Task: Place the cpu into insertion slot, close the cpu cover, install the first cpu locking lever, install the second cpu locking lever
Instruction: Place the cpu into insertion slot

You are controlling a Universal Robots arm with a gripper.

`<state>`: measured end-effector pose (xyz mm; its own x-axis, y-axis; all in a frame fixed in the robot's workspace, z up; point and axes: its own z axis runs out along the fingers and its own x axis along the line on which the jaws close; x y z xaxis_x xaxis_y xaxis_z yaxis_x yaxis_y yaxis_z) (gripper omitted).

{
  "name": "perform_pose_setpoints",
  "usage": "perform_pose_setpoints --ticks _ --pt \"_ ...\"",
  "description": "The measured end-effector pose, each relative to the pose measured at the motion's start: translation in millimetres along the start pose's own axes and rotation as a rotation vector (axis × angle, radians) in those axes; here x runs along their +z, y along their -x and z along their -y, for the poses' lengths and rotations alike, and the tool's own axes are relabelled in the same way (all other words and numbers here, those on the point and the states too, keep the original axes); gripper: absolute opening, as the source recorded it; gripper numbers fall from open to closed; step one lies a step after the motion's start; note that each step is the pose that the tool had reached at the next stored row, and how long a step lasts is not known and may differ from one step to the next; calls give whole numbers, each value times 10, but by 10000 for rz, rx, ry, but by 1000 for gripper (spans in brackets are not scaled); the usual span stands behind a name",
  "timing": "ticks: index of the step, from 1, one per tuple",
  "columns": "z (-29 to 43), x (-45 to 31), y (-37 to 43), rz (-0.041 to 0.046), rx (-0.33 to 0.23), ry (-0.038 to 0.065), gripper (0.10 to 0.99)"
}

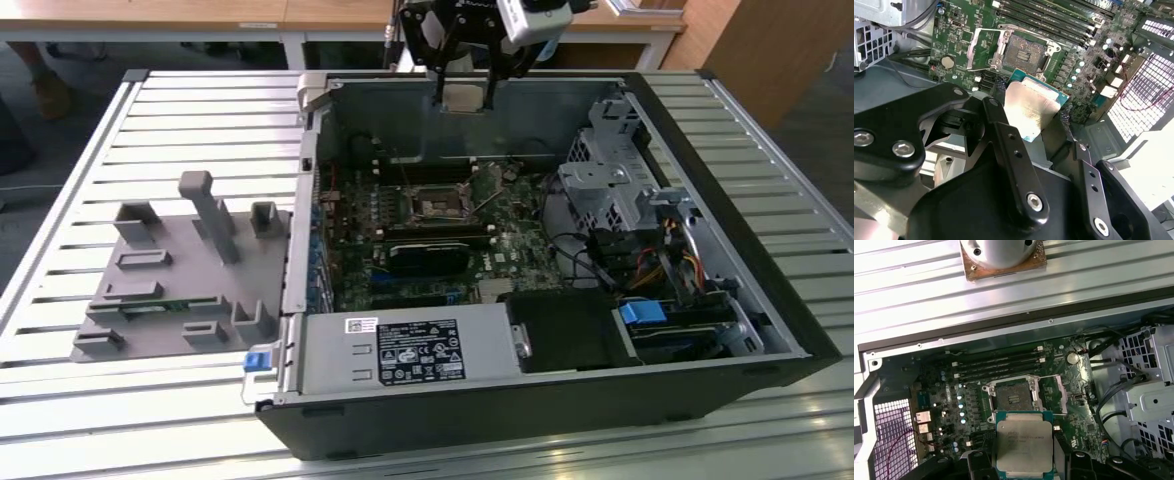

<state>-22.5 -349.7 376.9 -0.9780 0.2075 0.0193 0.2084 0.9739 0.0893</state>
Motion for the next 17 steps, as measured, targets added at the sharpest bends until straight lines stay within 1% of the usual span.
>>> perform_pose_setpoints --ticks 4,17 --pt "0 0 0 12 136 3 541" --pt "0 1 0 82 915 18 541"
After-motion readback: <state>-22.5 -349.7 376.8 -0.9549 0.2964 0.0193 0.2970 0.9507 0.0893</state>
